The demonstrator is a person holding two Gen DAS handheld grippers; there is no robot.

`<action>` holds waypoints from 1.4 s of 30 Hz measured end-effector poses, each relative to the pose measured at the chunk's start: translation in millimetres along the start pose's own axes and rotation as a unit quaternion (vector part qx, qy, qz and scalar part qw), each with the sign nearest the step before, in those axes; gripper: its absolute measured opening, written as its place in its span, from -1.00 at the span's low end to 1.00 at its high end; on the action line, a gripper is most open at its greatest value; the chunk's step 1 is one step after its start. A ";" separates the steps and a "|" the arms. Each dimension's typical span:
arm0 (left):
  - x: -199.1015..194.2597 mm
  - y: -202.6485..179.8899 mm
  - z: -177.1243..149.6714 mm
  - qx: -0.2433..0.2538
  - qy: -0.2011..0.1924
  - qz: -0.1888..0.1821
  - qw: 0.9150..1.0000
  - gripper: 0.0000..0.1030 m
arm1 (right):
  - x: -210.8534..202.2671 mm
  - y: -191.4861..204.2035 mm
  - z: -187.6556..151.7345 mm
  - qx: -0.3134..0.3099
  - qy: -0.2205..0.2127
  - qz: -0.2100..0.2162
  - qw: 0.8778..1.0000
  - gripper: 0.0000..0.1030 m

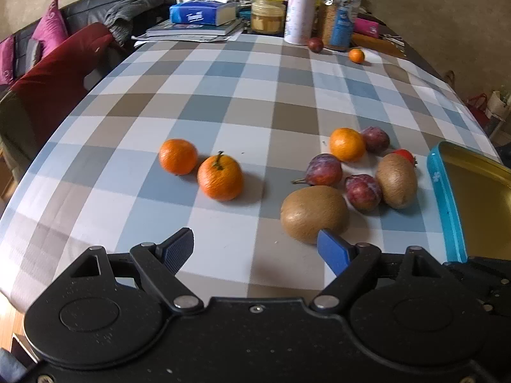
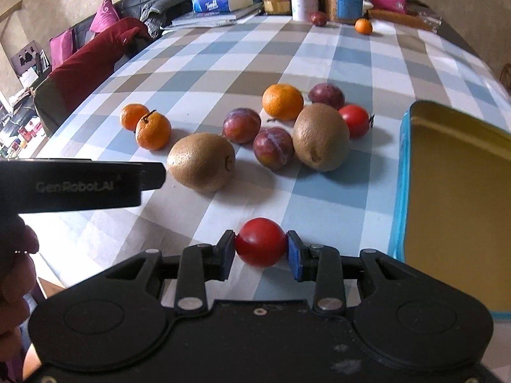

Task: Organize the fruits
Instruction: 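Grasp the brown kiwi with the left gripper while the right gripper holds the tomato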

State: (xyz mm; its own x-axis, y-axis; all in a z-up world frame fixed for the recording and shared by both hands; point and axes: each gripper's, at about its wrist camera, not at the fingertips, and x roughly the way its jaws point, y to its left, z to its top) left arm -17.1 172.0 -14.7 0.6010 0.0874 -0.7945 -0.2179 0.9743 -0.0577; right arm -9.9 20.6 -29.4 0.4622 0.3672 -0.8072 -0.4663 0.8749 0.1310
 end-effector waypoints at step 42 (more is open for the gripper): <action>41.9 -31.1 18.0 0.024 0.034 -0.042 0.998 0.27 | -0.1 -18.1 -11.2 0.007 0.014 -0.020 1.000 -0.29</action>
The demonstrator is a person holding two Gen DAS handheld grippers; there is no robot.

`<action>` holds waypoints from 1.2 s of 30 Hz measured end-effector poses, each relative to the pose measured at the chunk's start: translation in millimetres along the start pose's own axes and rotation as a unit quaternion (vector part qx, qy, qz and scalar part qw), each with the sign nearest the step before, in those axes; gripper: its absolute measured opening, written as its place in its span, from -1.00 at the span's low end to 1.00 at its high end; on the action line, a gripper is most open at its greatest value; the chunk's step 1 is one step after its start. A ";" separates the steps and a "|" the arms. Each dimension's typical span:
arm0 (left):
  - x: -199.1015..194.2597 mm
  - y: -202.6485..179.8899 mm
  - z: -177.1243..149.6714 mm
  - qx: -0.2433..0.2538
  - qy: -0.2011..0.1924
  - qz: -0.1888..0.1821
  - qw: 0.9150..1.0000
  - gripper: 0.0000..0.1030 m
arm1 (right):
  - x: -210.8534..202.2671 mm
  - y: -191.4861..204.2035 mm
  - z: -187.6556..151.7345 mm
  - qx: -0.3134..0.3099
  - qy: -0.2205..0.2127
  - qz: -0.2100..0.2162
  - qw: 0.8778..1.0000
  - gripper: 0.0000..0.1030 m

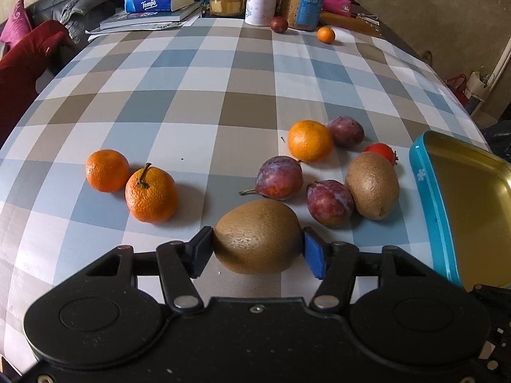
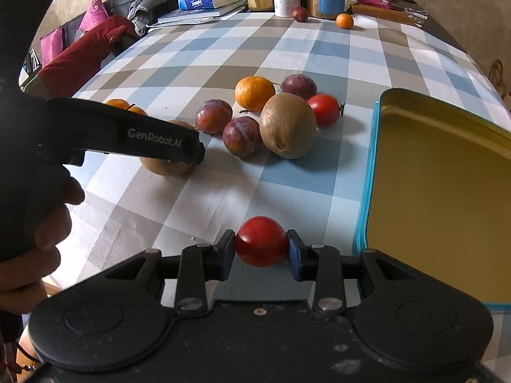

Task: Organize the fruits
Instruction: 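Grasp the brown kiwi with the left gripper while the right gripper holds the tomato, then carry the kiwi and tomato over the gold tray with both grippers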

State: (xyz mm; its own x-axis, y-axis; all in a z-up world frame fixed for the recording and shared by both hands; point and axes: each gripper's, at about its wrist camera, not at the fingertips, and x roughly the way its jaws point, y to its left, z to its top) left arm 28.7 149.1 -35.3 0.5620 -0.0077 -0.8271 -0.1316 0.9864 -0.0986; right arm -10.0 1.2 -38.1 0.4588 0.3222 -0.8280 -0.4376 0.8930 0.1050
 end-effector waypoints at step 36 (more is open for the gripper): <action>-27.1 24.6 1.4 -0.055 -0.028 0.052 0.997 0.22 | -51.2 -3.9 15.3 0.002 -0.084 0.005 0.996 -0.33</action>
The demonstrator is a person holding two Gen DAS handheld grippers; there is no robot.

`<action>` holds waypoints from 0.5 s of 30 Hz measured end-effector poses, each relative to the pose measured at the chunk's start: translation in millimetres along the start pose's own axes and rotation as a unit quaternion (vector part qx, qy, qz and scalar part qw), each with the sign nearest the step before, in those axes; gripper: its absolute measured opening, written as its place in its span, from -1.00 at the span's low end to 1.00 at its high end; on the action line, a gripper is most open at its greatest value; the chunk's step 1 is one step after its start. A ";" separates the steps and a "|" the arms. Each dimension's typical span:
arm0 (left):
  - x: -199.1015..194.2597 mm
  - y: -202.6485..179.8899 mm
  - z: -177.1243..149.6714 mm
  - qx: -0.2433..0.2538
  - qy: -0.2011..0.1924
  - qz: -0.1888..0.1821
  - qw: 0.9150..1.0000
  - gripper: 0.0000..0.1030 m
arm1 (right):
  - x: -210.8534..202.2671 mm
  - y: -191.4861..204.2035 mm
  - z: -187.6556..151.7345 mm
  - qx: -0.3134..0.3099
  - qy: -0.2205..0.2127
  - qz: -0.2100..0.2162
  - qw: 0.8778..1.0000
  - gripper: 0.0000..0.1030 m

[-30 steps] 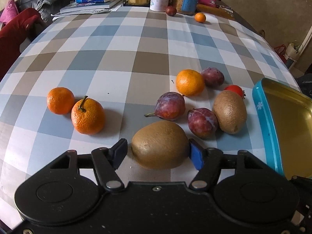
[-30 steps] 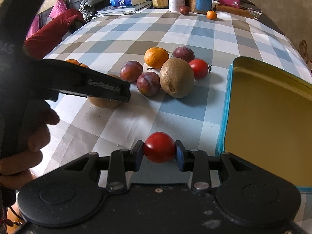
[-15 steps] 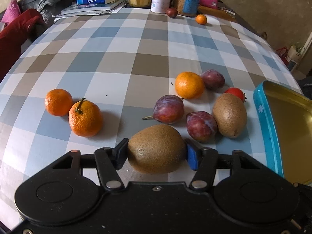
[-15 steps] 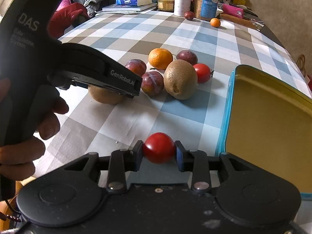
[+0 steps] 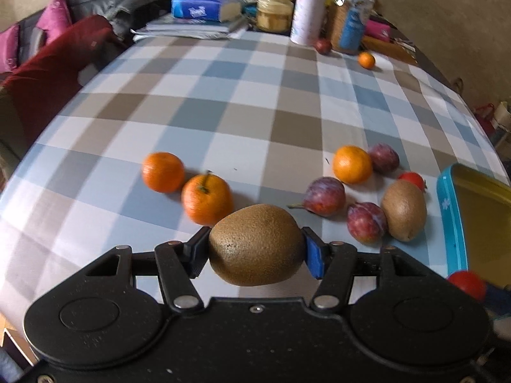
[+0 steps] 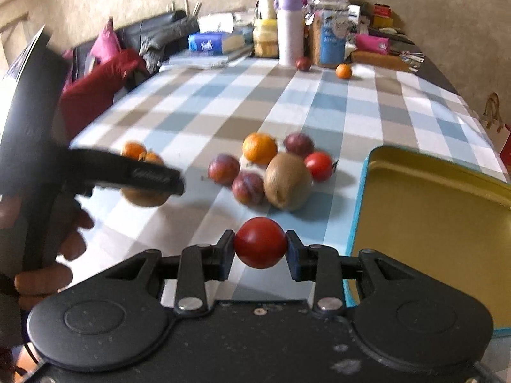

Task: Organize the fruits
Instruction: 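Carry the kiwi and tomato over the gold tray with both grippers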

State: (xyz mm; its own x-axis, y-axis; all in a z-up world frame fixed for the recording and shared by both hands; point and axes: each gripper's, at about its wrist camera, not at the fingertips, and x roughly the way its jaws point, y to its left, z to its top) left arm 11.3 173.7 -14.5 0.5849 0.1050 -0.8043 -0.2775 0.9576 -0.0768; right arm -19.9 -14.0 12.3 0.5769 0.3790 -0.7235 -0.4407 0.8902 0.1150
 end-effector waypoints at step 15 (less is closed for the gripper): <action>-50.9 -46.9 16.8 0.043 -0.052 -0.024 0.997 0.22 | -33.4 -108.1 19.1 0.130 -0.061 -0.102 0.984 -0.32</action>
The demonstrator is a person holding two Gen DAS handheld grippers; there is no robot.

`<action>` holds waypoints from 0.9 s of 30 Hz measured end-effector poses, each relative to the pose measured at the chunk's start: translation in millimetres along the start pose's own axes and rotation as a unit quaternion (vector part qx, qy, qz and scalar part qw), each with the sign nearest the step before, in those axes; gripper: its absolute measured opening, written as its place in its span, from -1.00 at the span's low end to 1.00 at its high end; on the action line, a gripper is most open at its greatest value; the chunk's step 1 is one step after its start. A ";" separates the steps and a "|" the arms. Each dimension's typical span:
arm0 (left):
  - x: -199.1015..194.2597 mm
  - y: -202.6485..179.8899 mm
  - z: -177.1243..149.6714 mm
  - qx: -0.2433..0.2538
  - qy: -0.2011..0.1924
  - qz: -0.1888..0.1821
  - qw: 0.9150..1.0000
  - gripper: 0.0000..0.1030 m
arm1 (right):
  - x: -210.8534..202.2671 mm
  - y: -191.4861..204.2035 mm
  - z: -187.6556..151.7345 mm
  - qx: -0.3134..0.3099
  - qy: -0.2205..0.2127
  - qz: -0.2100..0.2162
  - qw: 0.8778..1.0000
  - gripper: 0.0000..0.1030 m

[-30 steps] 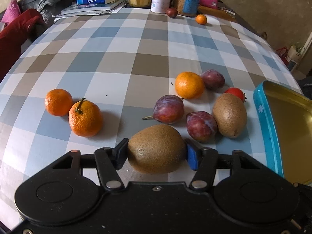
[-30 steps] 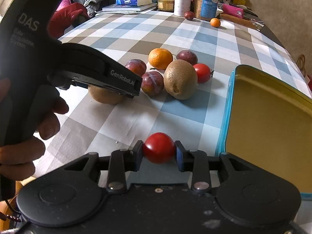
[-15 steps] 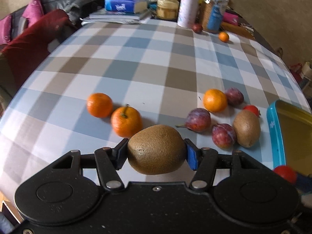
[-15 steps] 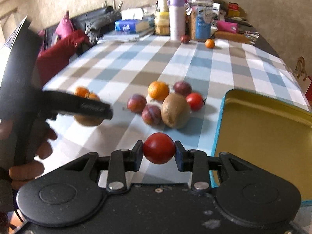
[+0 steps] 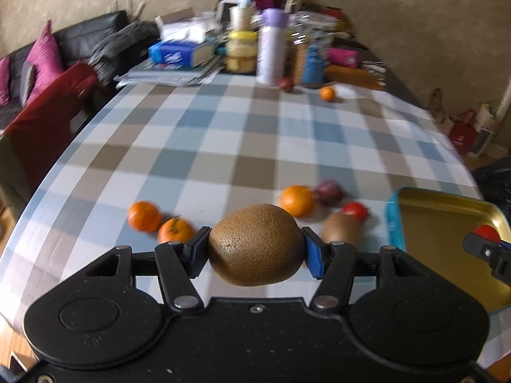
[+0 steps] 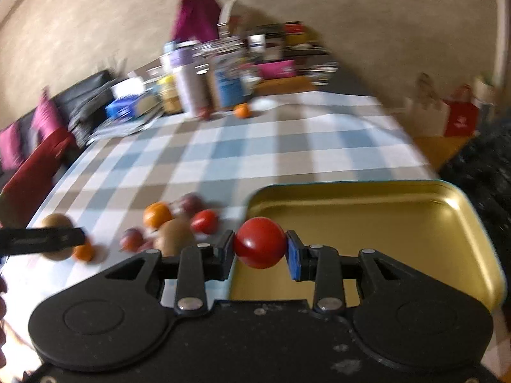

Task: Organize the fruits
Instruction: 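Carry the kiwi and tomato over the gold tray with both grippers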

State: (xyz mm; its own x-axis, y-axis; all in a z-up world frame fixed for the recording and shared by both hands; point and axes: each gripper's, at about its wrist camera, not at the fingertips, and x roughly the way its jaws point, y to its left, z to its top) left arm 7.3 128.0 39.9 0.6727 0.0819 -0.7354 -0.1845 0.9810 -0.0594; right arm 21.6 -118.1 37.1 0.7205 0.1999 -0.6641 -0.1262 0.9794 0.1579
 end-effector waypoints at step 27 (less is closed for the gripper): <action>36.0 -177.8 -25.4 0.149 0.086 -0.137 0.976 0.22 | -13.3 -132.1 -28.4 0.127 0.036 -0.178 0.975 -0.32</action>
State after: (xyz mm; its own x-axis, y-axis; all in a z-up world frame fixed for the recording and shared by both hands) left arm 46.1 -47.9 6.8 0.5328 -0.1964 -0.8232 0.2187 0.9716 -0.0902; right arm 9.3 -249.2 4.3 0.6370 -0.1418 -0.7577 0.3038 0.9495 0.0777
